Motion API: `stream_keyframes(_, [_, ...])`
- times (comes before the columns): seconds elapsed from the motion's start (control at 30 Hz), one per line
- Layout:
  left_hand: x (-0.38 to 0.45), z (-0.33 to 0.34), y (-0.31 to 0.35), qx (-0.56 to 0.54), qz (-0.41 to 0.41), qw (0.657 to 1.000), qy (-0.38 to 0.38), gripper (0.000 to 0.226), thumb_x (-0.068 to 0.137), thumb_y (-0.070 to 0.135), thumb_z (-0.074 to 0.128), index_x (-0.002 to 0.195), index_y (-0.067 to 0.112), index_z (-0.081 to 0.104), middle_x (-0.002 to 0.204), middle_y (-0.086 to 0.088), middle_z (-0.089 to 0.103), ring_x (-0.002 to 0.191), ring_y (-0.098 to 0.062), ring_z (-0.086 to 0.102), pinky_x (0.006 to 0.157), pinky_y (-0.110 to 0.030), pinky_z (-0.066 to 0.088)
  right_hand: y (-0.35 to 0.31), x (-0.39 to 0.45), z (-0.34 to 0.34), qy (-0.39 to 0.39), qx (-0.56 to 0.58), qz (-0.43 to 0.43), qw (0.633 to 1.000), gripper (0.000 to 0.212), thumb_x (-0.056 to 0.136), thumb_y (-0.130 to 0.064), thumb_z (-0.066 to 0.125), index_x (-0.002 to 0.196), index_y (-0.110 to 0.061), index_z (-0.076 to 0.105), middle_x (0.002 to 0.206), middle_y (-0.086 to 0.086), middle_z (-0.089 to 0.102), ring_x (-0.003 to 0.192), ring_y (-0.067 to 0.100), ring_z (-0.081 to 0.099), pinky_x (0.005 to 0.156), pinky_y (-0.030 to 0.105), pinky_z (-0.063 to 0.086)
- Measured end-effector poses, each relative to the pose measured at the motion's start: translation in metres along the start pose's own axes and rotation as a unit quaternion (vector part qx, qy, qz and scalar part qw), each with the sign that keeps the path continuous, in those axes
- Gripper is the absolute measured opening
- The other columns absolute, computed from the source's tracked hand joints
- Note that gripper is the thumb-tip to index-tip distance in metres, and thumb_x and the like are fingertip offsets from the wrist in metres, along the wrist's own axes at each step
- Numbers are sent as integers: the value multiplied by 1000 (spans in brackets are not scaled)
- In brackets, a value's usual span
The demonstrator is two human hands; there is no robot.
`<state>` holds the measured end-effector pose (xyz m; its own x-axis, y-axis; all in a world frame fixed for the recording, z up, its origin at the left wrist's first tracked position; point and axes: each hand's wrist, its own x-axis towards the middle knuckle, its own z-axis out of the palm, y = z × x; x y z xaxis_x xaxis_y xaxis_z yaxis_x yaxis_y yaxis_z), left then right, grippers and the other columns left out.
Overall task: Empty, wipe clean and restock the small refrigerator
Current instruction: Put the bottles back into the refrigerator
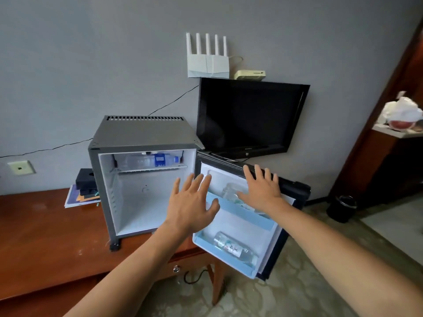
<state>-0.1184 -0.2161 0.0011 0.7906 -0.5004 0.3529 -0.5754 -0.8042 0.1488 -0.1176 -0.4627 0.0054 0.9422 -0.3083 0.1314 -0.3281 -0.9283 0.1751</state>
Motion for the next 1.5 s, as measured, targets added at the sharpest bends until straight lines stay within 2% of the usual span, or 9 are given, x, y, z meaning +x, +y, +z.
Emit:
stream_keyframes(0.23, [16, 11, 42, -42, -21, 999, 7, 69, 101, 62, 23, 162, 30, 17, 169, 6, 21, 157, -16, 12, 128, -47, 9, -2, -12, -39, 13, -58, -103, 993, 89, 90, -82, 33, 156, -23, 30, 145, 14, 51, 129, 39, 51, 104, 49, 36])
stream_keyframes(0.37, [5, -5, 39, -55, -89, 994, 14, 76, 96, 66, 16, 161, 28, 25, 168, 6, 25, 156, -16, 16, 128, -45, 10, -20, -27, -66, 57, -84, -193, 976, 68, 95, -73, 32, 123, -18, 59, 113, 6, 68, 106, 30, 65, 83, 40, 39])
stream_keyframes(0.67, [-38, -43, -3, 3, -191, 981, -16, 76, 100, 67, 10, 161, 24, 25, 169, 4, 20, 157, -16, 10, 128, -44, 11, -101, -47, -96, 114, -92, -386, 911, 31, 102, -31, 37, 78, -26, 56, 89, -1, 67, 86, 24, 67, 67, 34, 34])
stream_keyframes(0.83, [-35, -54, -44, -7, -222, 975, -5, 65, 105, 58, 18, 157, 22, 32, 170, 2, 19, 158, -18, 3, 128, -46, 8, -144, -39, -105, 149, -49, -421, 893, 25, 99, -29, 39, 87, -25, 61, 91, 1, 67, 87, 27, 68, 68, 34, 37])
stream_keyframes(1.07, [-16, -51, -140, 121, -233, 965, 9, 87, 91, 60, -11, 158, 18, 27, 170, -4, 16, 158, -25, 1, 126, -55, 4, -205, 18, -90, 206, 86, -402, 888, 46, 103, -46, 36, 98, -22, 75, 92, 3, 67, 84, 26, 64, 73, 38, 44])
stream_keyframes(1.17, [3, -50, -191, 132, -230, 963, 42, 79, 98, 59, 4, 159, 16, 28, 170, -6, 18, 158, -26, 4, 124, -57, 2, -223, 56, -70, 166, 101, -348, 917, 57, 99, -64, 32, 133, -26, 58, 118, 6, 56, 117, 30, 53, 99, 44, 42])
stream_keyframes(1.23, [18, -49, -222, 135, -205, 969, 40, 76, 99, 57, 5, 161, 17, 24, 171, -6, 12, 158, -27, -1, 124, -58, -1, -230, 80, -57, 109, 80, -299, 945, 82, 93, -80, 17, 157, -29, 25, 152, 14, 30, 148, 35, 21, 122, 54, 17])
stream_keyframes(1.33, [42, -46, -259, 127, -176, 975, 44, 77, 98, 62, 4, 163, 23, 19, 172, -2, 6, 158, -24, -7, 124, -58, -7, -242, 107, -46, 48, 92, -265, 959, 102, 80, -93, 6, 160, -34, -13, 169, 8, -15, 154, 31, -23, 121, 63, -9])
stream_keyframes(1.5, [81, -39, -307, 138, -139, 980, 21, 80, 96, 73, 2, 163, 32, 6, 172, 3, -5, 156, -20, -19, 123, -57, -12, -264, 125, -41, 50, 103, -229, 967, 98, 82, -92, 9, 159, -37, -17, 168, 9, -22, 153, 34, -26, 120, 64, -11])
